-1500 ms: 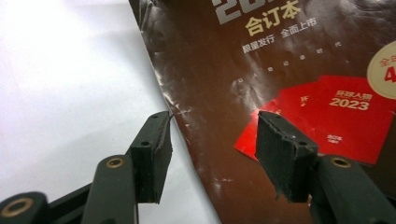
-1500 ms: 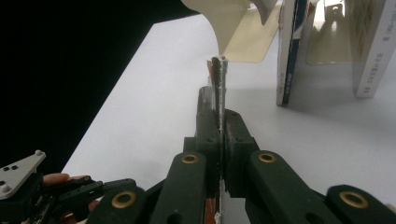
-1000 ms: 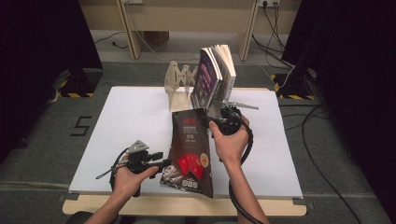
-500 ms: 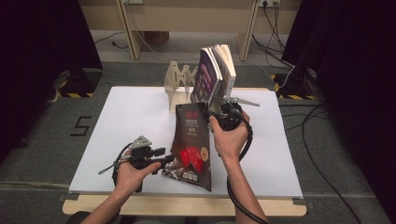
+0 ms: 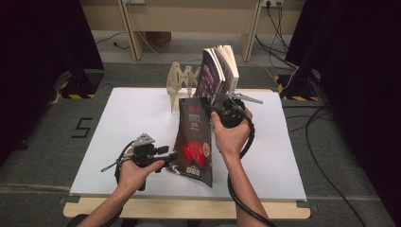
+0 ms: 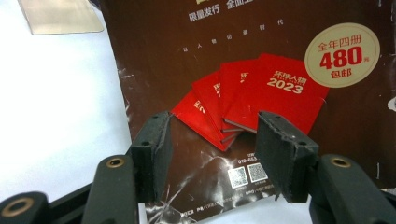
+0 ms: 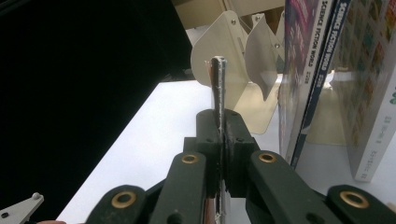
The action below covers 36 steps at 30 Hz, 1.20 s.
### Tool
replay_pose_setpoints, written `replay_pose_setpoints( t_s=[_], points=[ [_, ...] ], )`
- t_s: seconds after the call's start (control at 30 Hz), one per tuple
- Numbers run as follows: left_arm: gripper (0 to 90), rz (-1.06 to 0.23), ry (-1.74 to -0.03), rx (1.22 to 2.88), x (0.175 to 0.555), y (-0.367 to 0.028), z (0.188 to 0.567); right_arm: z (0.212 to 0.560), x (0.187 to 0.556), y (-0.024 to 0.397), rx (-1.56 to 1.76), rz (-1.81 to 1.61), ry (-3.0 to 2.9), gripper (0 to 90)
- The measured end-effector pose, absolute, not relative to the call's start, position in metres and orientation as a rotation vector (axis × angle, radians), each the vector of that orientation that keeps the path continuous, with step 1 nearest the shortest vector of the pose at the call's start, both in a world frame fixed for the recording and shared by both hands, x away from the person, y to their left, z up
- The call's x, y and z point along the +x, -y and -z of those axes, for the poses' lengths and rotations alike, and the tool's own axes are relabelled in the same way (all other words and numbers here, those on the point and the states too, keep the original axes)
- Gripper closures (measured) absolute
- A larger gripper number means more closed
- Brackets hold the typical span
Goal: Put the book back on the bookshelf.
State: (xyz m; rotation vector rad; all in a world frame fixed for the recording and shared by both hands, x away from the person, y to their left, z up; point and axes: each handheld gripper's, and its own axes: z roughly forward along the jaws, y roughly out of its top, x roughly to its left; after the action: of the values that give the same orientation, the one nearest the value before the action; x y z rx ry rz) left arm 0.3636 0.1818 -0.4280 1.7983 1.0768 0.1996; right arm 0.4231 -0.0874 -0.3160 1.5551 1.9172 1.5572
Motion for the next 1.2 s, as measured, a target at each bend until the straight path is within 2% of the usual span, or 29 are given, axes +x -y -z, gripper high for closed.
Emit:
replay_pose_setpoints(
  t_s=[1.2],
  points=[
    [44.6, -0.221, -1.031, 1.803, 0.378, -0.166, 0.414, 0.302, 0.439, 0.078, 1.519, -1.579, -1.842, 87.4]
  ],
)
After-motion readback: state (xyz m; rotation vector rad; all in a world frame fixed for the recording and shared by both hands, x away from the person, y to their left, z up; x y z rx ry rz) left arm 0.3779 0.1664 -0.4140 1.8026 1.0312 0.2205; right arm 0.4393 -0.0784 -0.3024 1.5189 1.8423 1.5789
